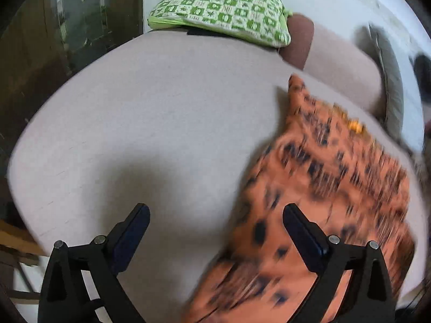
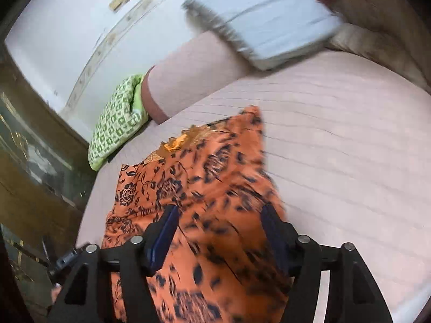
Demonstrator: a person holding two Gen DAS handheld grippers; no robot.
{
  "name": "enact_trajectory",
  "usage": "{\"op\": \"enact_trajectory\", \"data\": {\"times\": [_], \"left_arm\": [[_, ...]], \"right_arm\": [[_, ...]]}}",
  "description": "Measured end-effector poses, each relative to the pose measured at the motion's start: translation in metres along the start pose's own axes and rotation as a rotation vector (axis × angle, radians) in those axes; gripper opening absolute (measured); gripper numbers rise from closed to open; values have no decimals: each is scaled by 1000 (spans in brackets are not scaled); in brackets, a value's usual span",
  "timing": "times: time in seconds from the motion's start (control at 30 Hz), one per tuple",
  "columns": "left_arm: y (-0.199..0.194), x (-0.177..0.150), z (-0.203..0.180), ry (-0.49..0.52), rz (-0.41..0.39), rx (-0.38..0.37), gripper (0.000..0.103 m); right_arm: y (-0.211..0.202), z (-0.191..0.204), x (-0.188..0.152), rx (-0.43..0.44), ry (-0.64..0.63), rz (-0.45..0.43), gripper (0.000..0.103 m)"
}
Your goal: Fold small clothes
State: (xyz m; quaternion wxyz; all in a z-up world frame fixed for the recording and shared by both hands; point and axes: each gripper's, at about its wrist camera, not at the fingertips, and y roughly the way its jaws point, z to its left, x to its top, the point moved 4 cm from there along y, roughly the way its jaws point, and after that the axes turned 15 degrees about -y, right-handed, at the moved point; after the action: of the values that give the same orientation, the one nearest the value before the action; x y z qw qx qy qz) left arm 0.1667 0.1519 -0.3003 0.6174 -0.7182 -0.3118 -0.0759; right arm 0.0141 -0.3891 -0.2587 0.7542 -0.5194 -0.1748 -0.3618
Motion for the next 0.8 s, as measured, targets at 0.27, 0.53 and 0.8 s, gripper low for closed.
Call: {"op": "enact_trajectory", "data": {"times": [0.27,0.53,0.8], "left_arm": [[-26,-5,25,-40,62,-53,99],[-26,-17,24,10,116,-12,99],[4,-19,22,8,173,-100,86]], "right_arm": [[-28,-35,-55,-3,86,106,70],[-8,-25,-64,51,74,148,70],[2,-18,-64,52,57,167,70]]}}
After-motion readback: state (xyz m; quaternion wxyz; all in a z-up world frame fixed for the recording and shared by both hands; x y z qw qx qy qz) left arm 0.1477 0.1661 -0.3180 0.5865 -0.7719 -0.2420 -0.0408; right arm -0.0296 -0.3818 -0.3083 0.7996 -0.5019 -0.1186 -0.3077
